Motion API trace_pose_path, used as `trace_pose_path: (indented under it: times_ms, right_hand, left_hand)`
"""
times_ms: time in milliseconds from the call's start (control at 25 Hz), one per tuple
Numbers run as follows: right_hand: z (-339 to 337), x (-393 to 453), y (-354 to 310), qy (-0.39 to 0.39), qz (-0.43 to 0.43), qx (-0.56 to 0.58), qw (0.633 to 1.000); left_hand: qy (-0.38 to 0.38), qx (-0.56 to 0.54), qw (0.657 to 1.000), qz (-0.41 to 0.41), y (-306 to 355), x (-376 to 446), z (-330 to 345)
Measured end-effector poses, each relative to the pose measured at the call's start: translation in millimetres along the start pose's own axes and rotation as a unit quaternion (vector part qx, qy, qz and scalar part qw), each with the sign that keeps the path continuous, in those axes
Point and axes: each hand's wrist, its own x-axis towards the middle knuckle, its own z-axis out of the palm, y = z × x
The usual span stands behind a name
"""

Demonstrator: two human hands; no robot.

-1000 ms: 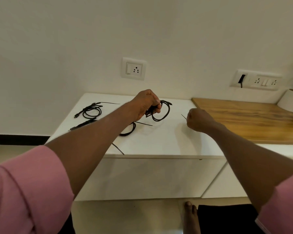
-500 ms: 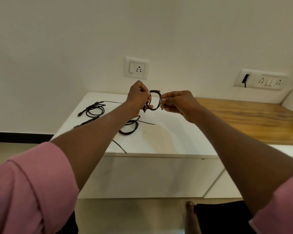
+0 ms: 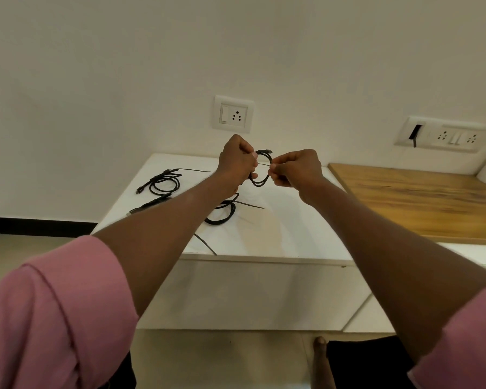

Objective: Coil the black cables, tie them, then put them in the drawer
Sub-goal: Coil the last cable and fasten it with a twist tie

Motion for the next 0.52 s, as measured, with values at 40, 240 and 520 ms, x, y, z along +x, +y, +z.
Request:
trace_pose_path:
  times_ms: [40, 240, 520]
  right_hand:
    - [1.9, 0.3, 0.4, 0.022, 0.008, -0.018, 1.0]
    - [20.5, 6.9, -0.6, 0.123, 0.016, -0.194, 0.973]
    - [30.4, -0.1, -14.1, 0.084, 0.0, -0.203, 0.976]
  left_hand:
    - [-0.008, -0.007, 1.0, -0.006, 1.3, -1.3, 1.6]
    - [-0.016, -0.024, 0.999, -0.021, 2.9, -4.5, 6.8]
    - [0.04, -0.101, 0.991, -0.072, 0.8, -5.3, 1.8]
